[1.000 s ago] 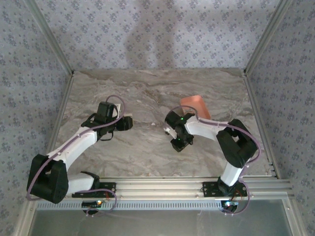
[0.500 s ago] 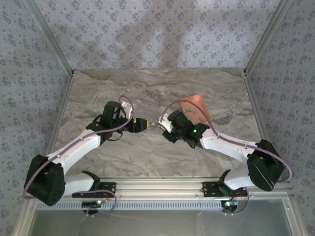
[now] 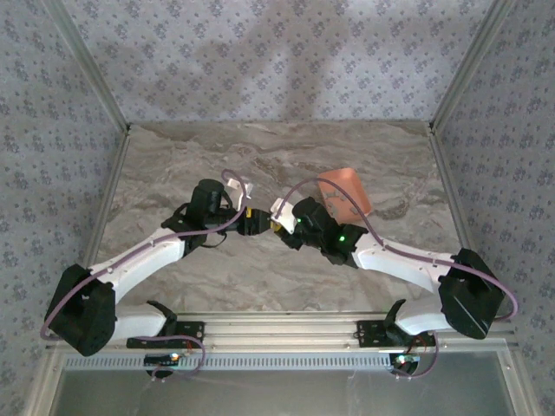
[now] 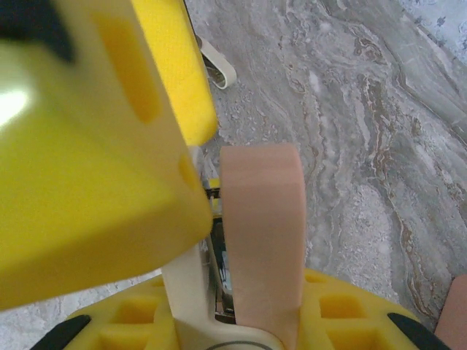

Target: Load the staples into the stapler

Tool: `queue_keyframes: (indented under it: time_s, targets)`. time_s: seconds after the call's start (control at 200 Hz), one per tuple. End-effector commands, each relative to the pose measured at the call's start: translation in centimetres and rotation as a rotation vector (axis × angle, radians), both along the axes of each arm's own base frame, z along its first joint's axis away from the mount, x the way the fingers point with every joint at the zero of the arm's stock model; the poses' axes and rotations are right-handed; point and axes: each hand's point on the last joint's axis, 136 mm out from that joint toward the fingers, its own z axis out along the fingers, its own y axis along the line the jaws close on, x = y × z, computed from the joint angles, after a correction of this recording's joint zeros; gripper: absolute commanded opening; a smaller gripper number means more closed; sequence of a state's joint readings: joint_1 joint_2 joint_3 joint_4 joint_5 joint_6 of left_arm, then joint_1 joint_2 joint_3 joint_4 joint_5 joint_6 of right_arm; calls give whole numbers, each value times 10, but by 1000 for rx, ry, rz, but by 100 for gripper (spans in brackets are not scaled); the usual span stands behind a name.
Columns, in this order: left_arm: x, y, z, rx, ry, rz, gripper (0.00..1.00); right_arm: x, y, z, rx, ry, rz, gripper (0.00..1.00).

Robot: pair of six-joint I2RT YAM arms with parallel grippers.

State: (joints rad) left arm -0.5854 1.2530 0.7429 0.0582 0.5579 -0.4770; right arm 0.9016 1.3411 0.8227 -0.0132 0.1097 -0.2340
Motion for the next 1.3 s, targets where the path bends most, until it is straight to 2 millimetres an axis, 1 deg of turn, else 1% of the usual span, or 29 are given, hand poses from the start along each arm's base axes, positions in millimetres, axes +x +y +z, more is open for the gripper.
queue_keyframes:
  time_s: [0.0, 0.09, 0.215, 0.365, 0.455, 0.61, 0.64, 0.7, 0.735, 0.765, 0.81, 0.86, 0.915, 0.97, 1.039, 1.134, 1.174, 1.214, 1.294]
  targets:
    - [6, -9, 21, -41, -56, -12, 60, 1, 5, 20, 48, -54, 12, 27]
    - [5, -12, 22, -50, -60, -24, 59, 0, 6, 23, 59, -57, 14, 27]
    - [3, -16, 25, -66, -64, -42, 52, 0, 7, 24, 66, -61, 15, 26]
    - [3, -18, 28, -83, -71, -47, 51, 0, 9, 27, 76, -68, 20, 26]
    - [4, -18, 29, -87, -77, -45, 45, 0, 10, 28, 83, -70, 22, 26]
    - [3, -18, 31, -95, -87, -47, 28, 1, 9, 32, 92, -84, 15, 26]
    - [3, -19, 31, -96, -92, -50, 23, 1, 8, 33, 96, -88, 13, 26]
    - [3, -18, 33, -93, -103, -52, 18, 1, 7, 34, 99, -92, 11, 27]
    - [2, -17, 33, -89, -114, -56, 15, 0, 7, 34, 102, -91, 13, 28]
    - [1, -16, 33, -78, -130, -58, 13, -1, 6, 34, 102, -92, 13, 32]
    - [-1, -15, 34, -64, -169, -79, 11, -2, 3, 35, 103, -89, 11, 41]
    - [-5, -12, 34, -36, -223, -103, 8, -8, 0, 35, 114, -66, 24, 50]
    - [-7, -7, 33, 8, -287, -119, 4, -13, -7, 37, 137, -25, 28, 55]
    - [-9, -3, 34, 44, -354, -141, 3, -20, -14, 40, 168, 21, 33, 60]
    - [-13, 1, 37, 87, -439, -181, 0, -28, -24, 47, 220, 75, 31, 62]
    - [-18, 4, 36, 142, -538, -241, 0, -32, -39, 55, 304, 172, -18, 62]
    - [-20, 6, 35, 168, -576, -271, 0, -34, -42, 59, 341, 221, -30, 63]
    - [-22, 7, 34, 193, -608, -295, 0, -32, -45, 64, 384, 258, -58, 62]
    - [-24, 8, 31, 233, -655, -337, 0, -31, -46, 68, 457, 362, -111, 62]
